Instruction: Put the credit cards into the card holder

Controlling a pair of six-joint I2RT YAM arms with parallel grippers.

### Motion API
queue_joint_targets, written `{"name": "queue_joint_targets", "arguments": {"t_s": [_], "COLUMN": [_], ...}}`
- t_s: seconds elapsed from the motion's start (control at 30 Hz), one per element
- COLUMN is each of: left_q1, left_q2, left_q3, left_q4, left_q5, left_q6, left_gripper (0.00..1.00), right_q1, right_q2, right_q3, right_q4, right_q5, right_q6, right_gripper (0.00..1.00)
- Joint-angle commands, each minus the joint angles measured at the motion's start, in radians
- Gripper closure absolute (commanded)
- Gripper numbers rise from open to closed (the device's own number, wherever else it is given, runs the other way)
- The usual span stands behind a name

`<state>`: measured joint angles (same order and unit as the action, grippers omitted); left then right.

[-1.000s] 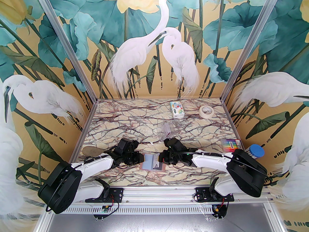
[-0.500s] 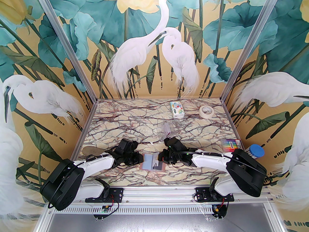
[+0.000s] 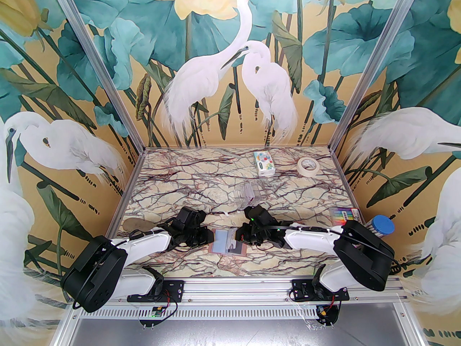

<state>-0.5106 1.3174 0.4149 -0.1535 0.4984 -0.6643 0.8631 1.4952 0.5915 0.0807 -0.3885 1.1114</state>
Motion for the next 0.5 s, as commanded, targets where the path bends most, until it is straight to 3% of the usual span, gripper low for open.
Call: {"name": "queue_joint_targets", "arguments": {"t_s": [0.0,0.47], "left_q1": [-0.005,-0.014], "left_q2": [0.023,0.05], "left_q3": [0.0,0.012], "left_q4": [-0.033,-0.031], "left_q5": [-0.029,-0.026], "left_q6": [0.006,0.011], "left_gripper": [0.84,0.84], "right_q1": [0.008,0.013], "right_q2": [0.011,-0.001], "right_q3": [0.007,-0.008], "right_q4": [0.018,0.036], "right_q5": [0.004,-0.001], "right_q6": [0.017,0.034], "right_gripper": [1.0,1.0]}}
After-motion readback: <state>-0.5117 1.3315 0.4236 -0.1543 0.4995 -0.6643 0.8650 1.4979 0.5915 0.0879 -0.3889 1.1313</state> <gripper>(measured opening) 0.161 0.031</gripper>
